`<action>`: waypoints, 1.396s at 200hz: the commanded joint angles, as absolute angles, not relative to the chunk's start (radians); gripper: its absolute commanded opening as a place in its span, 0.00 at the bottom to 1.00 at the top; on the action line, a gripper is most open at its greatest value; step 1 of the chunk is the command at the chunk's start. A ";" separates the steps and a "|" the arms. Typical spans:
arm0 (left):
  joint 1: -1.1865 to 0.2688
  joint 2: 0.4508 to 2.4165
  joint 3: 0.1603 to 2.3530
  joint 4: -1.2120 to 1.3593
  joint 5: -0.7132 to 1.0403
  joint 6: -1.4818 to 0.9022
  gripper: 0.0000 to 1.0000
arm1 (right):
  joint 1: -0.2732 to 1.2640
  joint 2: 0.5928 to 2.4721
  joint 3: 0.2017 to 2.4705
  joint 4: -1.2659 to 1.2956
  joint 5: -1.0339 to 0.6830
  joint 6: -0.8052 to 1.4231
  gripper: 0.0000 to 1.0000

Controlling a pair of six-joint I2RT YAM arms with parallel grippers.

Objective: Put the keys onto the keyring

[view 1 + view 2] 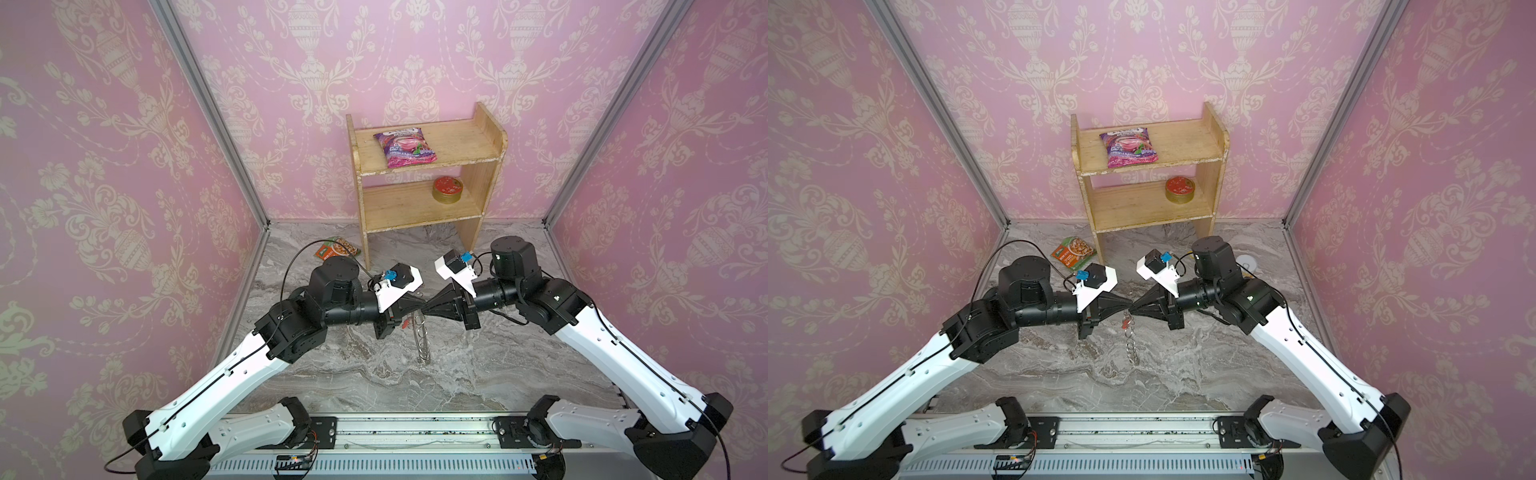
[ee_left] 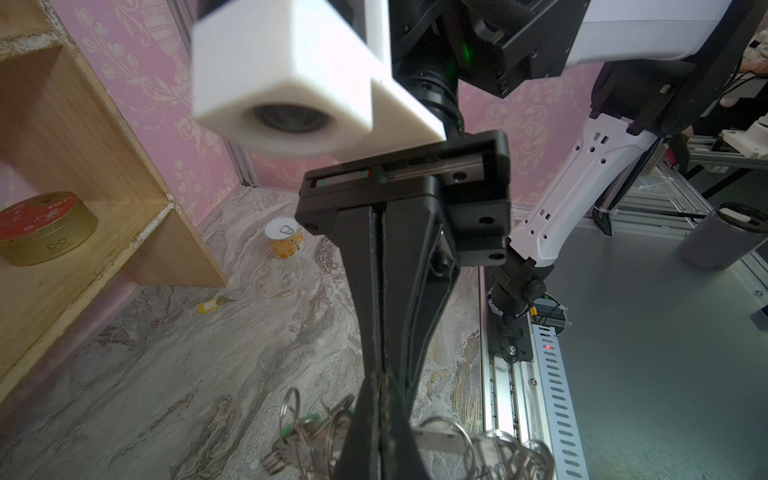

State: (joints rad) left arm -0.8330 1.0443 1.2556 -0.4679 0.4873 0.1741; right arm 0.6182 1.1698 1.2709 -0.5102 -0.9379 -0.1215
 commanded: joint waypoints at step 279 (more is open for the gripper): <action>-0.838 0.894 1.096 -0.097 0.449 -0.089 0.29 | 0.619 0.988 1.118 -0.128 -0.844 0.067 0.00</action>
State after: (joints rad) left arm -0.8337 0.8848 1.1187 -0.1726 0.4000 -0.0044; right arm 0.6243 1.0153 1.1339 -0.2489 -0.8619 0.0109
